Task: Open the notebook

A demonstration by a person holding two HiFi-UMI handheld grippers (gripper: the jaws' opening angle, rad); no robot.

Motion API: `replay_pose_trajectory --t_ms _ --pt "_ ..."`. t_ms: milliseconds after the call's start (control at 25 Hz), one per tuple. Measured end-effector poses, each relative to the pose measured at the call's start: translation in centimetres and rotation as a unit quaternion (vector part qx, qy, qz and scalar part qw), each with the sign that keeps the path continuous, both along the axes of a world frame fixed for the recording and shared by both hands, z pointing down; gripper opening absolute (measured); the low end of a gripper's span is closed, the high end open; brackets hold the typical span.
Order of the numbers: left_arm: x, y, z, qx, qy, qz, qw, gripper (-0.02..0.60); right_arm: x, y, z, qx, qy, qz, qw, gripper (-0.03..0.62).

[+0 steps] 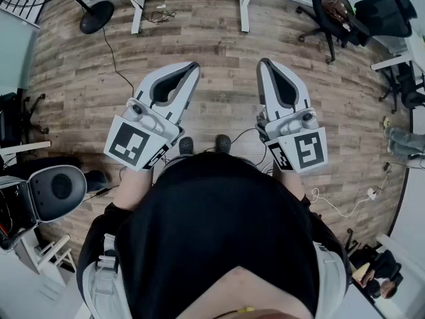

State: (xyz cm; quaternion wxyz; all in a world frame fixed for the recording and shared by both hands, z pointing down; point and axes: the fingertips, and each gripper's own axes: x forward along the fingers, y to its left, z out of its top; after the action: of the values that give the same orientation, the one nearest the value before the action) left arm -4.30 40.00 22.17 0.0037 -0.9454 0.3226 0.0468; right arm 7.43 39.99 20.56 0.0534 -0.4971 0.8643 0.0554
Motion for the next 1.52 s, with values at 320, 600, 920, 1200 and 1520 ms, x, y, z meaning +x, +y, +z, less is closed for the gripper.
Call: replay_pose_trajectory --t_ms 320,600,920,1200,1520 --pt "0.0 0.0 -0.1 0.001 0.002 0.001 1.0000 0.012 -0.1 0.1 -0.1 0.002 0.002 0.001 1.000 0.003" --pt "-1.1 0.5 -0.3 0.002 0.002 0.003 1.0000 0.012 -1.0 0.6 -0.2 0.002 0.003 0.003 1.000 0.003" --pt "-3.6 0.6 -0.4 0.009 -0.006 0.001 0.9999 0.012 -3.1 0.6 -0.4 0.003 -0.001 0.012 1.000 0.003" --pt "-6.4 0.4 0.0 0.000 -0.005 0.006 1.0000 0.012 -5.9 0.7 0.2 -0.010 0.002 0.025 1.000 0.003" --pt "-9.0 0.6 1.0 -0.009 -0.015 0.030 0.9994 0.012 -8.5 1.6 1.2 -0.016 -0.005 0.054 0.998 0.003"
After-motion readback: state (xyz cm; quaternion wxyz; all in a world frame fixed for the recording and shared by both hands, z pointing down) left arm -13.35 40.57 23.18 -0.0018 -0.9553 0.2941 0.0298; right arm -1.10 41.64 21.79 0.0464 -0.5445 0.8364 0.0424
